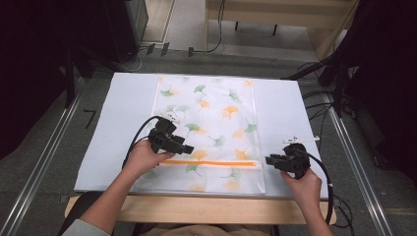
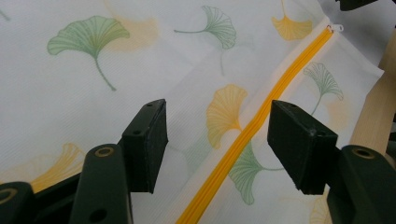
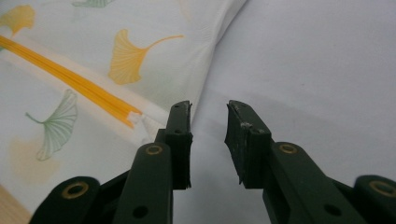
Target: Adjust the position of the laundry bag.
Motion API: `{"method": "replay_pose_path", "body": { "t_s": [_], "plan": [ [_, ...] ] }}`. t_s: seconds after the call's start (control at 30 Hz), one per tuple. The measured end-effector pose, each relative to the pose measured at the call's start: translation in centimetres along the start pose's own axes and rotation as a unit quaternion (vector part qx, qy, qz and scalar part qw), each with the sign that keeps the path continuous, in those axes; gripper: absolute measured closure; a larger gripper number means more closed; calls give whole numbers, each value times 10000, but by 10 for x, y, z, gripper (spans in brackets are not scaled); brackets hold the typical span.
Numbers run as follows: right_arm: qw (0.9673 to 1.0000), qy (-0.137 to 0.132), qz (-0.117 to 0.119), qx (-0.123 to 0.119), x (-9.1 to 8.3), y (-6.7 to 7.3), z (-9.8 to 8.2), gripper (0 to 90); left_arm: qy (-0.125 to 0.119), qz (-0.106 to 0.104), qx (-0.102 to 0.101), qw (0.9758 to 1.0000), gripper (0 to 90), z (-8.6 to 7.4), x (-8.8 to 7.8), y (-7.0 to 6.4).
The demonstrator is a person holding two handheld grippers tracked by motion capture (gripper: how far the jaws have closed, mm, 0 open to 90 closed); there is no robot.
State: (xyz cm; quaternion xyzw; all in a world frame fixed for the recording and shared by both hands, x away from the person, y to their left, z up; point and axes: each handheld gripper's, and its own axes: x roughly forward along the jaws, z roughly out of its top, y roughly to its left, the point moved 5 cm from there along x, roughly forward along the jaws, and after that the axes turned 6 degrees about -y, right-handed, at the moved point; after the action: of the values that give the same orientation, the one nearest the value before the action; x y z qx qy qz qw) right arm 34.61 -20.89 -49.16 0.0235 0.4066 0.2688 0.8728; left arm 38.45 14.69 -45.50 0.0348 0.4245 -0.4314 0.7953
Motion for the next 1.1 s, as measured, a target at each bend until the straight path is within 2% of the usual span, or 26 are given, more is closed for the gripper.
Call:
{"method": "replay_pose_path", "body": {
  "t_s": [0.13, 0.23, 0.3, 0.5, 0.87, 1.1],
  "plan": [
    [9999, -136, -35, -22, -7, 5, -2, 655, 43, 14, 117, 9999, 494, 2, 8, -8],
    [9999, -132, -73, -48, -8, 7, -3, 647, 11, -88, 153, 9998, 536, 5, 14, -16],
    [9999, -114, -71, -52, -7, 9, -4, 630, 79, -144, 224, 9996, 580, 6, 19, -20],
    [9999, -118, -61, 7, -3, 8, -4, 613, 163, -226, 258, 9993, 670, 6, 28, -25],
    [9999, -127, -92, 15, 13, 11, 3, 594, 213, -200, 341, 9990, 654, 6, 34, -26],
    [9999, -125, -83, 73, 30, 14, 11, 535, 197, -160, 359, 9990, 653, 5, 33, -24]
  ]
}}
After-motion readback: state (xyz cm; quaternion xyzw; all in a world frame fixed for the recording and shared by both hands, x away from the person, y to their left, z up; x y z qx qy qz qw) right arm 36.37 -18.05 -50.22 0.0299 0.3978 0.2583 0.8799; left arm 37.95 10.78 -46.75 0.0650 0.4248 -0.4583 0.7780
